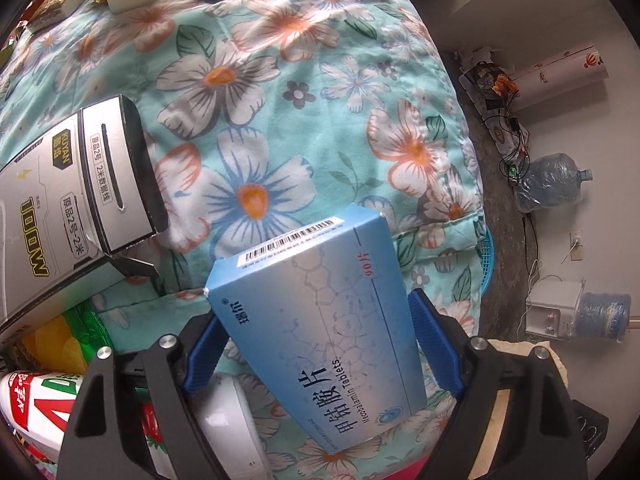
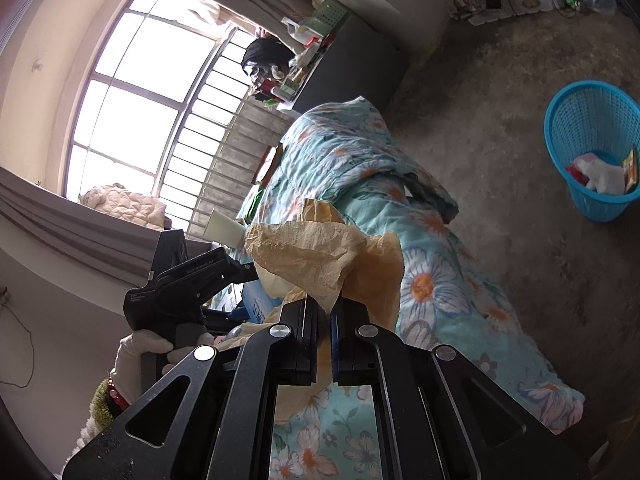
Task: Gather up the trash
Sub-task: 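Carry the box and tan paper over the blue wastebasket and open both tools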
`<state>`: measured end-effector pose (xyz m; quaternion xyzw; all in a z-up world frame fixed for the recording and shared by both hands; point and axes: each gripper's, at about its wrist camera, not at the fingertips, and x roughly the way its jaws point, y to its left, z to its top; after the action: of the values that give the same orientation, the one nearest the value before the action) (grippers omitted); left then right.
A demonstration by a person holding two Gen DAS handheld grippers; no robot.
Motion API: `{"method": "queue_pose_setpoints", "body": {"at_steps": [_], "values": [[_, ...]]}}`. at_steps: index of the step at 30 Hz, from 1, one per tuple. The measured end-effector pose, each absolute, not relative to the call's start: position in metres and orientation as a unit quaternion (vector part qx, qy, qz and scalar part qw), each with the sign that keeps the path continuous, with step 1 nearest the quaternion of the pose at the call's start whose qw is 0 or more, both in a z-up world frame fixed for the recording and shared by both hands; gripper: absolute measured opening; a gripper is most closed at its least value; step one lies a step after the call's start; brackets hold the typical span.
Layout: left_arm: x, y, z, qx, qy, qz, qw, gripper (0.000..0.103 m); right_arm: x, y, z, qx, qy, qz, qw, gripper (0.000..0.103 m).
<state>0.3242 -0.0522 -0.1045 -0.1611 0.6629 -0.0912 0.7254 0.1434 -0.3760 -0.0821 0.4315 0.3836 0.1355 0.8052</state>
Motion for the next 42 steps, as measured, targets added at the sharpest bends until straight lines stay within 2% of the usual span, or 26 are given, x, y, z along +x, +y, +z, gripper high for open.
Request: {"method": "queue_pose_setpoints", "body": {"at_steps": [10, 16, 22, 28, 38, 39, 41, 42], "values": [[0.29, -0.053, -0.045, -0.13, 0.588, -0.159, 0.783, 0.081, 0.127, -0.394, -0.068, 0.435, 0.357, 0.129, 0.816, 0.004], [0.285, -0.093, -0.002, -0.11, 0.54, -0.203, 0.809, 0.081, 0.121, -0.425, -0.057, 0.446, 0.325, 0.102, 0.828, 0.004], [0.293, -0.163, 0.012, -0.095, 0.52, -0.263, 0.807, 0.081, 0.113, -0.478, -0.057, 0.451, 0.3, 0.033, 0.84, 0.004], [0.311, -0.273, -0.013, -0.045, 0.522, -0.311, 0.793, 0.081, 0.127, -0.54, -0.094, 0.469, 0.307, -0.05, 0.827, 0.004], [0.363, -0.44, -0.12, 0.007, 0.571, -0.357, 0.739, 0.083, 0.191, -0.627, -0.209, 0.506, 0.368, -0.159, 0.764, 0.006], [0.366, -0.45, -0.129, 0.008, 0.574, -0.357, 0.737, 0.085, 0.197, -0.633, -0.219, 0.507, 0.37, -0.167, 0.761, 0.008], [0.37, -0.466, -0.141, 0.001, 0.576, -0.365, 0.732, 0.086, 0.205, -0.644, -0.239, 0.51, 0.382, -0.186, 0.748, 0.029], [0.371, -0.473, -0.146, -0.006, 0.577, -0.371, 0.727, 0.087, 0.207, -0.65, -0.249, 0.513, 0.389, -0.195, 0.74, 0.032]]}}
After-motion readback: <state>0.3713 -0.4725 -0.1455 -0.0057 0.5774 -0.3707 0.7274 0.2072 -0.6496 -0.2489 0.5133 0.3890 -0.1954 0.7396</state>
